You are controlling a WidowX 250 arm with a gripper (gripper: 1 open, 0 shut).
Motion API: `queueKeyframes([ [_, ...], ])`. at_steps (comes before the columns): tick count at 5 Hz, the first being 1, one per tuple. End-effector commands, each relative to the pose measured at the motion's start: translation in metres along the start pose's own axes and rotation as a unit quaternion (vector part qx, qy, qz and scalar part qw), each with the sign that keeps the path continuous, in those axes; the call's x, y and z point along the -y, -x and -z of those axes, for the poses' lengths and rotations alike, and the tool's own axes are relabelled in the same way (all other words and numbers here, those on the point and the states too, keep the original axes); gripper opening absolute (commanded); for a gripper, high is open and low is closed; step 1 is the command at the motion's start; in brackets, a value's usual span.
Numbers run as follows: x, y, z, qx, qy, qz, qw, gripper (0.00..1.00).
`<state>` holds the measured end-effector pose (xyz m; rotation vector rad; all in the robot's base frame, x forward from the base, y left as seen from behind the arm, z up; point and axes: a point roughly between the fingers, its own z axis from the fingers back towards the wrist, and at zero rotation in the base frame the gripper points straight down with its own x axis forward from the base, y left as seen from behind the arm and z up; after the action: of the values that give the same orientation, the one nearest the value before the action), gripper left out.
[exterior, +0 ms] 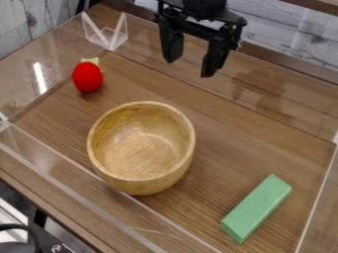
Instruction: Move the red fruit to the right side of the table
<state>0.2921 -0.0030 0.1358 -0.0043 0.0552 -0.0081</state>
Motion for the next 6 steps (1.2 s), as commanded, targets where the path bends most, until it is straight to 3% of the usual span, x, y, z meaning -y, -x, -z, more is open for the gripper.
queueKeyframes([
  [1,0.003,0.009,0.017,-0.014,0.004,-0.005,0.9999,1.00],
  [2,-0.029,0.022,0.029,-0.007,0.008,-0.037,0.9993,1.00],
  [4,-0.122,0.033,0.035,0.043,0.007,-0.085,0.9954,1.00],
  [5,-0.158,0.027,0.044,0.066,0.008,-0.098,0.9930,1.00],
  [6,-0.177,0.010,0.060,0.082,0.009,-0.099,0.9917,1.00],
])
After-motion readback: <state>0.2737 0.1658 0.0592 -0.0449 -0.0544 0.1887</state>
